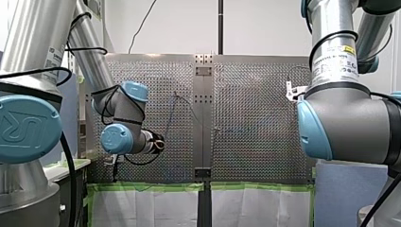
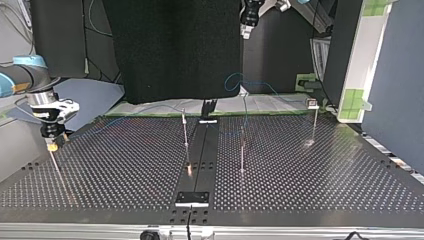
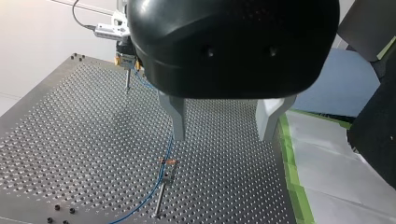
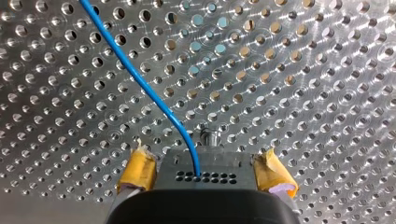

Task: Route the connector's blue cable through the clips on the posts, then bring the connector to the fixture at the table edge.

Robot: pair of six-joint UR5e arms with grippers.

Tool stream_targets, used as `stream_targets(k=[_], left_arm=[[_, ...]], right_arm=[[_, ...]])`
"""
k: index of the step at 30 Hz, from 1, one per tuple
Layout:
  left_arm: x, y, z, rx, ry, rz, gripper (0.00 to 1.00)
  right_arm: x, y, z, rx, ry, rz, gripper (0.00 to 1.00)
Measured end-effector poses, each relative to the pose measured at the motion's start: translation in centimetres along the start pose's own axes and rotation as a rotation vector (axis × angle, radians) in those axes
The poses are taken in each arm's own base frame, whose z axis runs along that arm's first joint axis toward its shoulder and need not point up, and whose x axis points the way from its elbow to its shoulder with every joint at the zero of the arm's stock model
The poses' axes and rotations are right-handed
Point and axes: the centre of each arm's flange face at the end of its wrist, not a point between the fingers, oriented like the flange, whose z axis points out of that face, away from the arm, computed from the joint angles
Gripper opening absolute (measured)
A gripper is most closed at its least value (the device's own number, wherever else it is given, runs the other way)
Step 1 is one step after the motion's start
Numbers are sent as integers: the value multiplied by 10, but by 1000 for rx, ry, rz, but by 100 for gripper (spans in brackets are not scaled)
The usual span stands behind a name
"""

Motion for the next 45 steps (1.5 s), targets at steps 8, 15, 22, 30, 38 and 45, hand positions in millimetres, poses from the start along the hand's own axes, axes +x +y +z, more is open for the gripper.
stream_targets(k=[8, 15, 22, 30, 38, 45], left_arm=[[0, 0, 0, 0, 1, 1, 100], [0, 0, 0, 2, 2, 1, 100], [0, 0, 0, 3, 2, 1, 100], [0, 0, 0, 1, 2, 1, 100], [0, 0, 0, 1, 1, 3, 100], [0, 0, 0, 0, 1, 4, 100]], right_arm=[[0, 0, 0, -1, 2, -2, 100], [0, 2, 1, -10, 8, -4, 100], [1, 3, 1, -23, 9, -5, 100], [2, 4, 1, -35, 7, -3, 100], [2, 6, 0, -49, 6, -2, 100], [3, 8, 0, -62, 6, -1, 100]])
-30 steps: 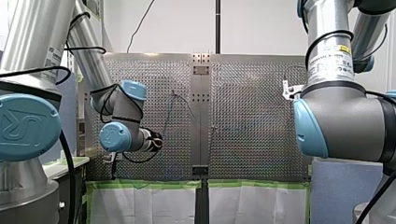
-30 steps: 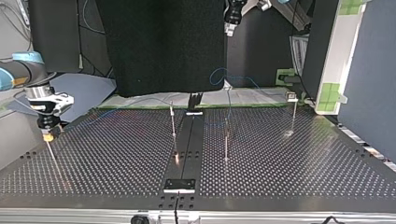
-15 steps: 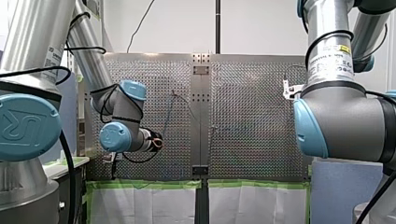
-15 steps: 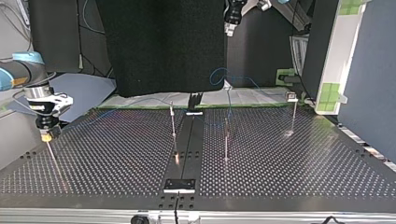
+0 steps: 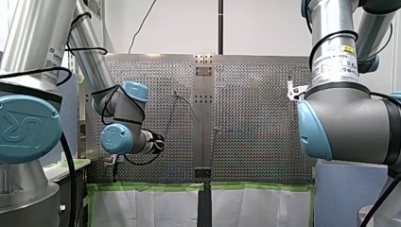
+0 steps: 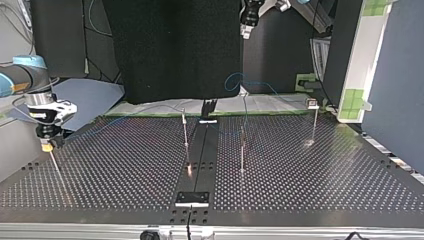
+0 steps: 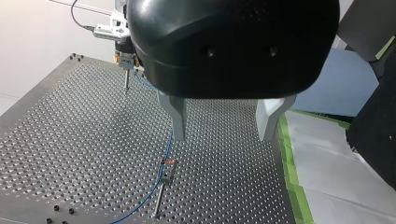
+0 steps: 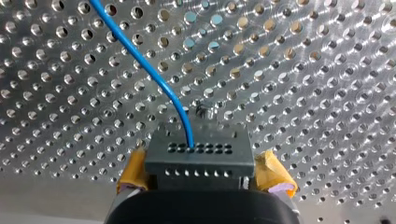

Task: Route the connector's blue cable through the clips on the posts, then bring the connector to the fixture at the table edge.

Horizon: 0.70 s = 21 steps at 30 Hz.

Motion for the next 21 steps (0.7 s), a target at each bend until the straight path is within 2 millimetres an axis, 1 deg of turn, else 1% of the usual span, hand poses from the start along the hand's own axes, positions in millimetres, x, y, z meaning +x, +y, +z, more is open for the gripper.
stream_targets(k=[21], left_arm=[[0, 0, 0, -1, 3, 2, 100]], right_arm=[[0, 5, -1, -43, -8, 3, 100]])
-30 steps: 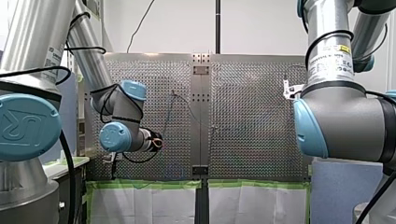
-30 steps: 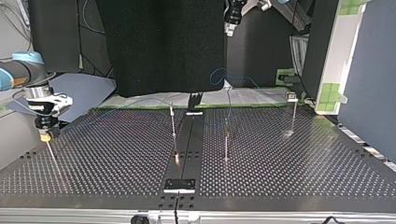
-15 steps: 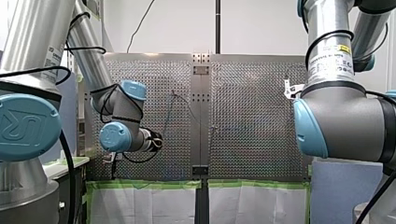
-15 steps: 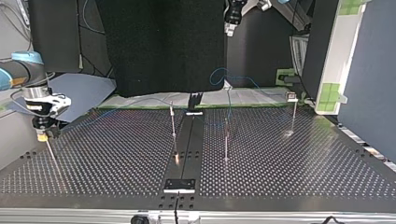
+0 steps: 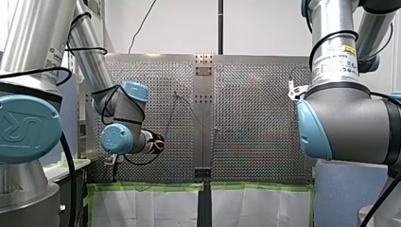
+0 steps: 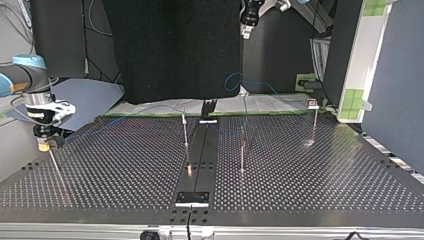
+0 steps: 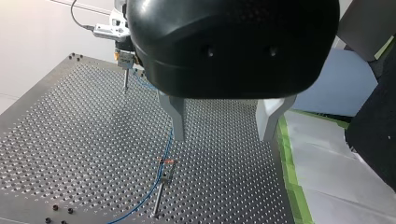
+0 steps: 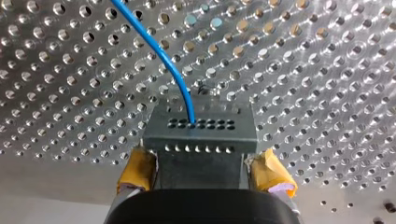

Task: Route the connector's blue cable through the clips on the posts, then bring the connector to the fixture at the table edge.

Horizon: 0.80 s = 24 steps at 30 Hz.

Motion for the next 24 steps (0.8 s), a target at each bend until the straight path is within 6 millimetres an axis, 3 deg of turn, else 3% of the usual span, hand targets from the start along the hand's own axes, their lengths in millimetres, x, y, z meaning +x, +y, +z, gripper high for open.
stream_targets(k=[24], left_arm=[[0, 0, 0, 0, 0, 0, 100]], right_arm=[[0, 0, 0, -19, -2, 9, 100]])
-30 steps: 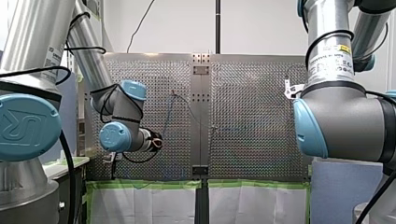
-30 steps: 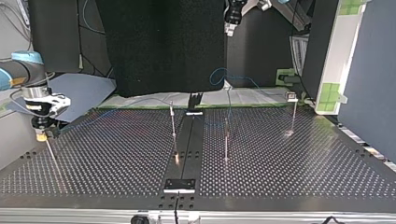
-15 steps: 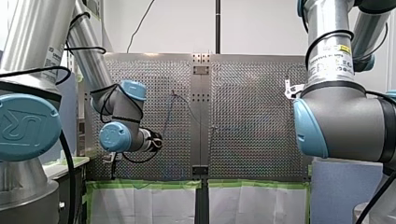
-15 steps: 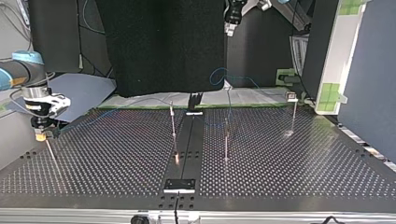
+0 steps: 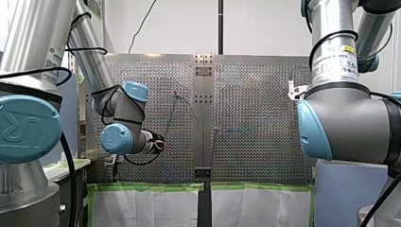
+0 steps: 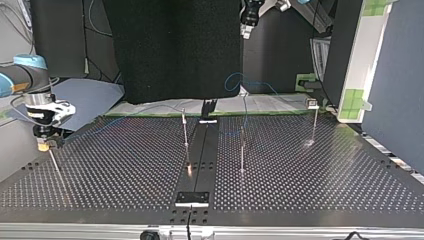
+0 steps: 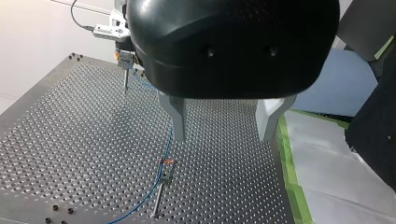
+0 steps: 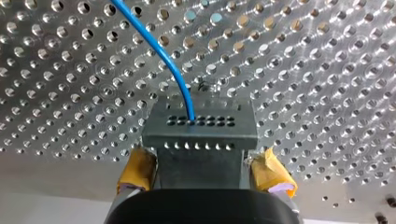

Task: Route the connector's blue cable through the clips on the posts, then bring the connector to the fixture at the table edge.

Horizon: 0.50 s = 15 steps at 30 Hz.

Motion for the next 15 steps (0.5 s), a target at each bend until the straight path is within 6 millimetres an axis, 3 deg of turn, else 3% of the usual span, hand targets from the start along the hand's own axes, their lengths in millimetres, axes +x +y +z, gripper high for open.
stream_targets(k=[15], left_arm=[[0, 0, 0, 0, 0, 0, 100]], right_arm=[[-1, 9, -1, -77, -8, 10, 100]])
